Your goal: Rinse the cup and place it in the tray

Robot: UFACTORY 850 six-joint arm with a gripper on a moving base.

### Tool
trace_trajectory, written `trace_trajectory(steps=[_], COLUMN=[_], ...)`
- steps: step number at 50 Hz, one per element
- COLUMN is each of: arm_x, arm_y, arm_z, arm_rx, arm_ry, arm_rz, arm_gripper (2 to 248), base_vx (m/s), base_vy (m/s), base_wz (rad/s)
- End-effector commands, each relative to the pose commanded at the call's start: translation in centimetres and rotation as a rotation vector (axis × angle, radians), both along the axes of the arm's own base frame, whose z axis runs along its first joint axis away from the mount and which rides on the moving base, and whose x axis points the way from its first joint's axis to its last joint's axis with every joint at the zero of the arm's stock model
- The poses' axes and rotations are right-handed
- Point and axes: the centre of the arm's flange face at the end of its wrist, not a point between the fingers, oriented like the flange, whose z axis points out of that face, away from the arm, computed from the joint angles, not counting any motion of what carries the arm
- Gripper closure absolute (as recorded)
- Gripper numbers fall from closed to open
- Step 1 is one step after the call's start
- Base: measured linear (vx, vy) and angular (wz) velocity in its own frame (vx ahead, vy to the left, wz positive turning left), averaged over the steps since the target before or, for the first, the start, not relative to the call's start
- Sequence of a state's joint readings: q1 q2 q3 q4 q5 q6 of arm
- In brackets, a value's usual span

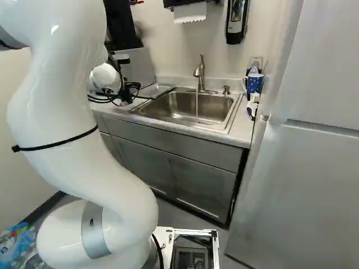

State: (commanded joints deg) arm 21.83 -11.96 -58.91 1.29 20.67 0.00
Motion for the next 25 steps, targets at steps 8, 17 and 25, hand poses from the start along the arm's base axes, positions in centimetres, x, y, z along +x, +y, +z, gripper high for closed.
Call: trace_trajectory(steps=[8, 17, 25], arm_x=[0.1, 0.0, 0.0], arm_y=[0.2, 0.4, 0.6], arm_z=[-0.6, -1.5, -2.3], arm_rx=[0.005, -0.002, -0.006], arm_ry=[-0.014, -0.012, -0.017], arm_rz=[0.002, 0.01, 0.019], arm_gripper=[3, 3, 3], base_vx=[0.0, 0.0, 0.0], base_vy=[0.0, 0.0, 0.0], base_wz=[0.0, 0.0, 0.0])
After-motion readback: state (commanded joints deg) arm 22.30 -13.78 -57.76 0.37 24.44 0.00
